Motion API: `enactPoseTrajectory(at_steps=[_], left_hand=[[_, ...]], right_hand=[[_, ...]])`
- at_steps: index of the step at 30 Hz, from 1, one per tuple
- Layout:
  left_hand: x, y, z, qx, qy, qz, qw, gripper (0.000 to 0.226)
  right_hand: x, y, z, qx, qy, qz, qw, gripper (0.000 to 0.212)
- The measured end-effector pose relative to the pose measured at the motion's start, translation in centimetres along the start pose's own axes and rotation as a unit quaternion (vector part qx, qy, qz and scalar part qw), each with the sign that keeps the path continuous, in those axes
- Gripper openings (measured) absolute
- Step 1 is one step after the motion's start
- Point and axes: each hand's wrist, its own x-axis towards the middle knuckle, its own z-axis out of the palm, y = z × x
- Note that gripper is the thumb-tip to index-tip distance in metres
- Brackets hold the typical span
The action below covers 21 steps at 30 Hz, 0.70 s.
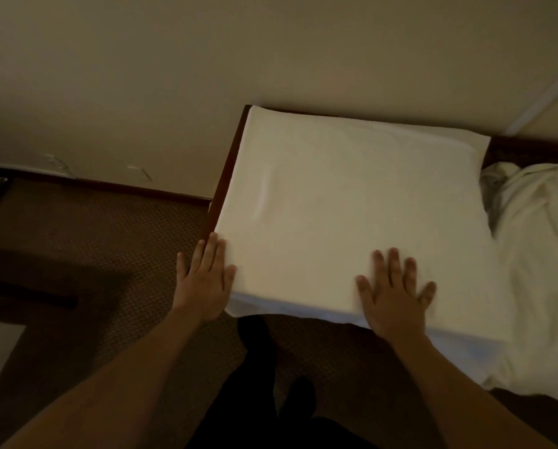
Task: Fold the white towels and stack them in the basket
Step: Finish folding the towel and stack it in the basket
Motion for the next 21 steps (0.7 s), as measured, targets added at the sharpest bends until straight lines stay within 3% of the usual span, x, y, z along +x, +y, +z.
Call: enactPoseTrajectory(at_steps=[2,5,11,16,21], left_hand=[[0.6,0.9,-0.7,-0.019,0.006,-0.019,1.000,0.065],[3.1,2.5,-2.1,-0.083,0.065,-0.052,0.993,0.056],[11.2,3.9,-5.8,-0.172,0.098,-0.090,0.976,0.037],[22.5,3.2,-10.0,-0.293,0.030,-0.074,0.953,0.053],[31.9,4.2,-13.2,-0.384,-0.060,-0.083,0.918,0.063]], right_hand=[[0.0,0.0,-0.4,0.023,-0.018,0.038,0.999,0.072],[0.3,-3.0,-0.5,0.063,0.019,0.085,0.994,0.069],[1.6,-12.4,-1.6,0.077,0.041,-0.015,0.996,0.057],[6.2,-22.5,-4.4,0.149,0.053,-0.042,0.986,0.032],[10.9,-31.5,-5.8,0.201,-0.050,0.030,0.978,0.070]])
